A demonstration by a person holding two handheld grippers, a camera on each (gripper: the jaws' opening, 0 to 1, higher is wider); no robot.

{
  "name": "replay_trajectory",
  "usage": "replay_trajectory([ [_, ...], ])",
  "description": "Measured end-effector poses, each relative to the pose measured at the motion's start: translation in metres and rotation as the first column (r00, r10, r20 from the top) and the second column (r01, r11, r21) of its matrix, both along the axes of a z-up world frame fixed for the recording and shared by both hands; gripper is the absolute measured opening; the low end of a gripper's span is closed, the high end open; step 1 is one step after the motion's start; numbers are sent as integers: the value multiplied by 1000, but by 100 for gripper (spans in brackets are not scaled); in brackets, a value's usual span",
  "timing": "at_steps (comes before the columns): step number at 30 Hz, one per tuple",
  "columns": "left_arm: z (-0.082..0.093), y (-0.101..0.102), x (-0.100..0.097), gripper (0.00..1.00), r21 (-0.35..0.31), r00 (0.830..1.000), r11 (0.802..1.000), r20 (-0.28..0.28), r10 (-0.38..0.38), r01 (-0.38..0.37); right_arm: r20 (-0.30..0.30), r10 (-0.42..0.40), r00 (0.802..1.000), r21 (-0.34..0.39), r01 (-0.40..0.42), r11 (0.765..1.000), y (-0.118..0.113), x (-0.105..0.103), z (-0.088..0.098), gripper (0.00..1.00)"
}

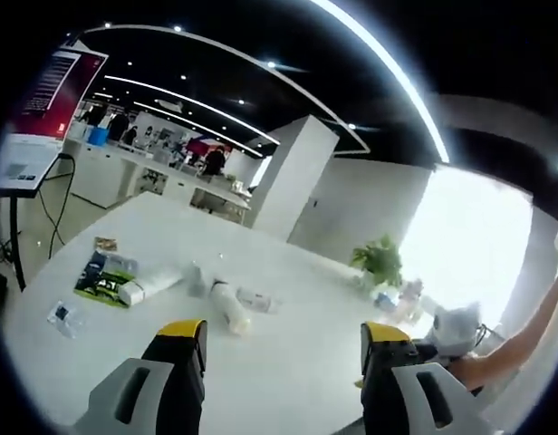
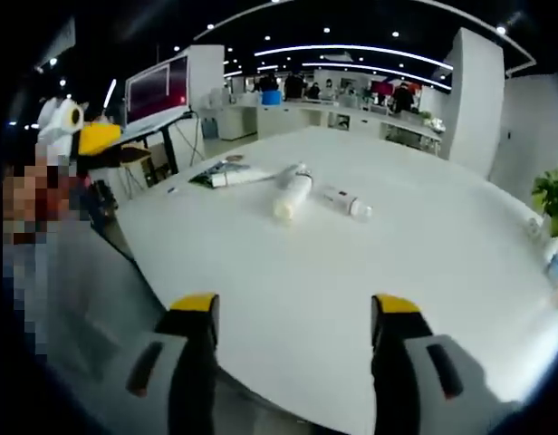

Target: Arrange the skincare products in the storage area until every visible bottle or jar stands upright without overlapping.

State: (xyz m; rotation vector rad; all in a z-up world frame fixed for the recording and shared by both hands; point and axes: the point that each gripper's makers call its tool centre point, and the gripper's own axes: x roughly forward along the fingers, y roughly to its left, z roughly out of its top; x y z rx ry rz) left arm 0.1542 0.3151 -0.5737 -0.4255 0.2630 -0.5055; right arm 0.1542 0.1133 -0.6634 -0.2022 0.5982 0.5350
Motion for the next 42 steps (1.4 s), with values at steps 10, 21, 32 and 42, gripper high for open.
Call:
replay_trajectory([
  [10, 23, -8, 2, 88, 84, 992, 995, 110, -63, 54, 30, -14, 999, 117, 10, 993, 10, 5, 15, 78],
  [21, 75, 5, 41, 100, 190, 972, 982, 231, -45, 0, -1, 14, 1000, 98, -14, 995, 11, 3, 7, 77],
  [32, 58, 44, 118, 100, 320, 980, 945, 201, 9, -74, 22, 8, 1000, 107, -10, 994, 8, 3, 11, 75],
  [42, 39, 56, 175, 100, 370, 990, 927, 139, 11, -62, 22, -14, 1000, 114, 11, 993, 4, 5, 10, 74],
])
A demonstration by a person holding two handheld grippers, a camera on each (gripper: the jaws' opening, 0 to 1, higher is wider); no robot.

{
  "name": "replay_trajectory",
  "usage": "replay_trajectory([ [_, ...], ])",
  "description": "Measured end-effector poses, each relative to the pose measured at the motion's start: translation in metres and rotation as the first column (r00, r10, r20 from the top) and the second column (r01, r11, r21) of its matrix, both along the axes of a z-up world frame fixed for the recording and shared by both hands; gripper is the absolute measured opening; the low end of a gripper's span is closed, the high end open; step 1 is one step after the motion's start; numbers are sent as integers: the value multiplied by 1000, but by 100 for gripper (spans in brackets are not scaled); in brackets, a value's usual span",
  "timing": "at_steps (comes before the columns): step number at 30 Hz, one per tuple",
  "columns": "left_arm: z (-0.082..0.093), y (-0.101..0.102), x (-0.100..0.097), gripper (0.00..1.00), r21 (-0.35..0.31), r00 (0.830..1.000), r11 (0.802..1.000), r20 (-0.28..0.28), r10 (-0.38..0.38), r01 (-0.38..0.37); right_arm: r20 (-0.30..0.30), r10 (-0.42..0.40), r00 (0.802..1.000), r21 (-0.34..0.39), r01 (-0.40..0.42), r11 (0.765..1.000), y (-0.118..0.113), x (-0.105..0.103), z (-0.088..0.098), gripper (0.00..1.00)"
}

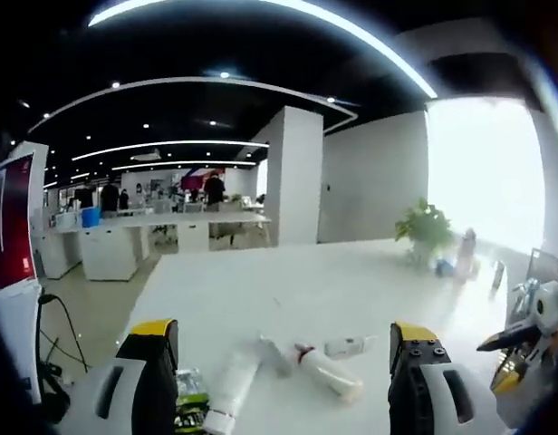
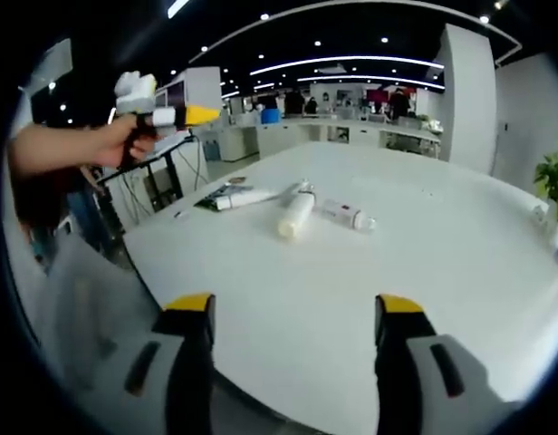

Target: Arrange the skincare products in the storage area until every visible bottle or jar stands upright without overlapping.

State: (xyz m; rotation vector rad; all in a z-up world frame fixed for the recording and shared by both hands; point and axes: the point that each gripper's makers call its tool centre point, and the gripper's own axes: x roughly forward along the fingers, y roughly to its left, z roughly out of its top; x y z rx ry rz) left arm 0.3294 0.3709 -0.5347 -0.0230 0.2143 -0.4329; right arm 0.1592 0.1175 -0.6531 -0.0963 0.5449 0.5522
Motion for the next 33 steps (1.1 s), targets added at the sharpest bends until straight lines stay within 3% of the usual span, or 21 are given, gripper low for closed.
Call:
replay_trajectory([
  [8, -31, 5, 29, 91, 40, 996, 999, -89, 14, -11, 0, -18, 1000, 3, 18, 1000, -5, 2, -2, 72],
  [20, -73, 24, 68, 95, 143, 978, 989, -203, 53, -24, -7, -42, 999, -19, 42, 999, -14, 3, -8, 70],
  [23, -86, 35, 74, 95, 150, 964, 987, -251, 86, -49, -3, -38, 999, -25, 37, 999, -14, 3, -8, 70],
  [27, -112, 51, 77, 93, 244, 943, 969, -311, 119, -41, -4, -44, 999, -28, 44, 999, -15, 4, -9, 70],
  [33, -141, 48, 83, 88, 267, 915, 964, -386, 121, -15, -26, -30, 999, -39, 29, 999, -14, 1, -14, 70],
])
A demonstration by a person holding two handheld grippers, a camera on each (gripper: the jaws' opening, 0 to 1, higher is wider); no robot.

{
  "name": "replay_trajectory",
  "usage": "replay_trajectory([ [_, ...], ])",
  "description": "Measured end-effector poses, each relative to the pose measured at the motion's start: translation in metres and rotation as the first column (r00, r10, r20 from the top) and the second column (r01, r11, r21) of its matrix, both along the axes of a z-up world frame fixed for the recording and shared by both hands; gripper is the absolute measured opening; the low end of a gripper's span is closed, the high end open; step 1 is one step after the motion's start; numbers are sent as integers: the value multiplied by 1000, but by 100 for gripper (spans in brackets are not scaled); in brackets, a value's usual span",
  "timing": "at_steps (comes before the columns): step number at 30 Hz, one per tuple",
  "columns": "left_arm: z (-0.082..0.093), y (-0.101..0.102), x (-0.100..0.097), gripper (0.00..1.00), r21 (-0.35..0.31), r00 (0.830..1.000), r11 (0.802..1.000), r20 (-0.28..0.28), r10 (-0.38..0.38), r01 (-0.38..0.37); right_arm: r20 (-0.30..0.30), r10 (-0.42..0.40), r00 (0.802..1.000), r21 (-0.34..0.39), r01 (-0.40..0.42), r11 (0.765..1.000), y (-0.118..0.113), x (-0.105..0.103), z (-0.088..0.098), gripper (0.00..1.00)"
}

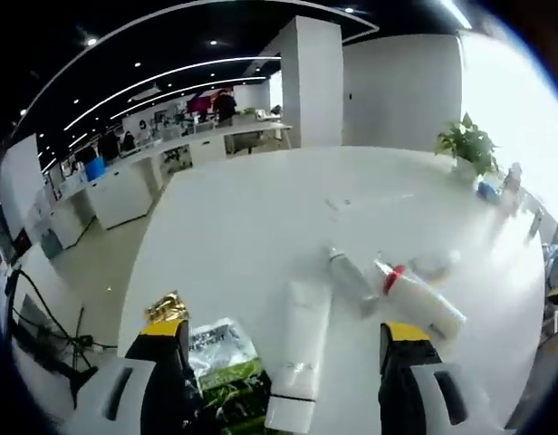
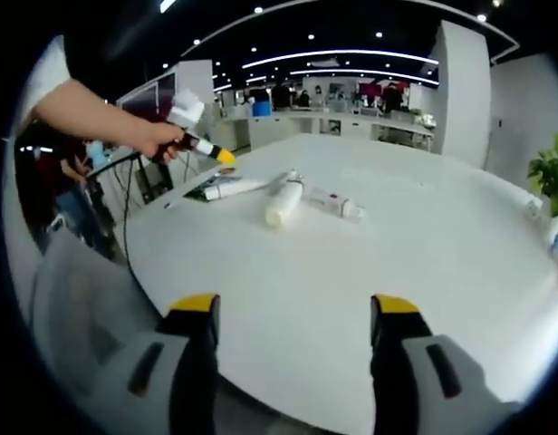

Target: Arrange the skincare products in the storage area until every visible bottle or jar stands upright without overlapping.

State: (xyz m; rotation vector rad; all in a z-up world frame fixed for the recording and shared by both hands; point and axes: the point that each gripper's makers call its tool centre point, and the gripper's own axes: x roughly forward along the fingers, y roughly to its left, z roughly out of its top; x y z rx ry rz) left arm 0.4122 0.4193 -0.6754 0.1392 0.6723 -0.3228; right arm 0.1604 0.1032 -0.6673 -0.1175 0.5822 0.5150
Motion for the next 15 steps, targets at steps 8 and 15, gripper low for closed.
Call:
replay_trajectory([
  [8, -19, -5, 10, 79, -44, 997, 998, -54, 48, -50, -71, 23, 997, -12, -24, 1000, 3, -5, -12, 68],
  [15, -38, -2, 5, 74, 53, 995, 998, -92, -37, 42, -107, 42, 993, -33, -46, 998, 4, -9, -18, 64],
])
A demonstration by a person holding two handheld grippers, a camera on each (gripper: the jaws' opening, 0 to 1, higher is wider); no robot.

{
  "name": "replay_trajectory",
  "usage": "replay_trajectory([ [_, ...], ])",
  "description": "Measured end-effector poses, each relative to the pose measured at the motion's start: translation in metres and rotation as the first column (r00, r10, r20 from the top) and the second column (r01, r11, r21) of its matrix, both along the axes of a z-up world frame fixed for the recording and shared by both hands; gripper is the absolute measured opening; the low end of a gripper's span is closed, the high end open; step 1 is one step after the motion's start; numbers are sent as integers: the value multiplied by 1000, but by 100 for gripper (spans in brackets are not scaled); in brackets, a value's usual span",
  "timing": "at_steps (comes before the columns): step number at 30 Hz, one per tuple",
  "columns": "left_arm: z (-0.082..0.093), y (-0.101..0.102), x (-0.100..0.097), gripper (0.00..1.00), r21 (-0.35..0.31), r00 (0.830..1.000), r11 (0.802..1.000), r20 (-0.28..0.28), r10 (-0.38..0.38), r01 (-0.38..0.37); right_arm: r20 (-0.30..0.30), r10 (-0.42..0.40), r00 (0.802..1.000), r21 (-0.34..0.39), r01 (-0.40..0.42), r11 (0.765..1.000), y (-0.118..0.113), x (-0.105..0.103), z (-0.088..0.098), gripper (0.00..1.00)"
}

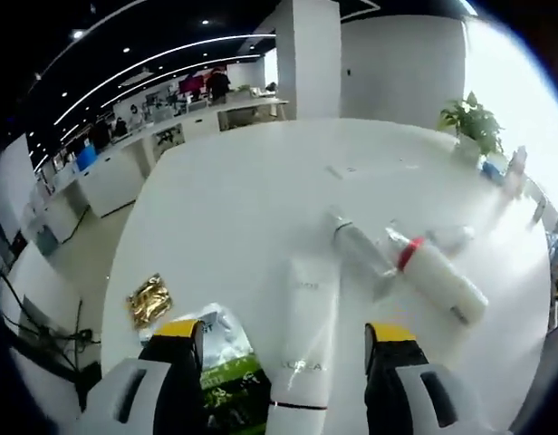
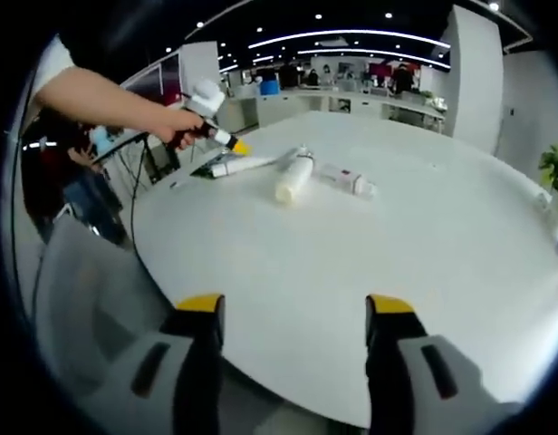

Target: Arrange the skincare products in the storage area until every visible bottle or jar stands upright without overlapping.

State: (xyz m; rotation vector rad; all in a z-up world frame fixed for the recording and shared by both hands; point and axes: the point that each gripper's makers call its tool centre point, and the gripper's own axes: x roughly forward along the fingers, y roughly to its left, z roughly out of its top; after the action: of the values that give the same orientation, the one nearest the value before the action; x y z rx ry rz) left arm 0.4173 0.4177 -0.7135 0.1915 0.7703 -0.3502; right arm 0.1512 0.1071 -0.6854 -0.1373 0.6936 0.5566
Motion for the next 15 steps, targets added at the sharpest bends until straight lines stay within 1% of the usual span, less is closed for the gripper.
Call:
replay_trajectory([
  [1, -3, -2, -1, 73, 18, 1000, 1000, -5, -24, 24, -5, 1, 1000, -1, -1, 1000, 0, -1, 0, 64],
  [2, -4, -2, -1, 72, 22, 1000, 999, -7, -29, 29, -9, 2, 1000, -3, -2, 1000, 0, -1, -1, 64],
  [3, -8, -4, -2, 71, 41, 998, 997, -16, -61, 62, -10, 3, 1000, -6, -3, 1000, 0, -1, -2, 64],
  [4, -9, -5, -3, 69, 50, 997, 996, -17, -74, 75, -13, 6, 1000, -9, -6, 1000, 0, -2, -2, 64],
  [5, -12, -7, -4, 67, 76, 994, 991, -24, -106, 108, -16, 7, 1000, -11, -7, 1000, 1, -2, -3, 64],
  [6, -16, -8, -6, 66, 87, 992, 989, -35, -119, 122, -18, 10, 1000, -15, -11, 1000, 1, -3, -3, 64],
  [9, -21, -9, -6, 66, 81, 993, 990, -50, -111, 114, -21, 13, 1000, -18, -13, 1000, 1, -4, -4, 64],
  [12, -28, -8, -8, 61, 91, 991, 989, -78, -111, 118, -28, 18, 999, -26, -18, 999, 1, -5, -5, 64],
  [15, -33, -8, -9, 56, 110, 988, 985, -89, -127, 136, -31, 24, 999, -32, -25, 999, 2, -6, -6, 63],
])
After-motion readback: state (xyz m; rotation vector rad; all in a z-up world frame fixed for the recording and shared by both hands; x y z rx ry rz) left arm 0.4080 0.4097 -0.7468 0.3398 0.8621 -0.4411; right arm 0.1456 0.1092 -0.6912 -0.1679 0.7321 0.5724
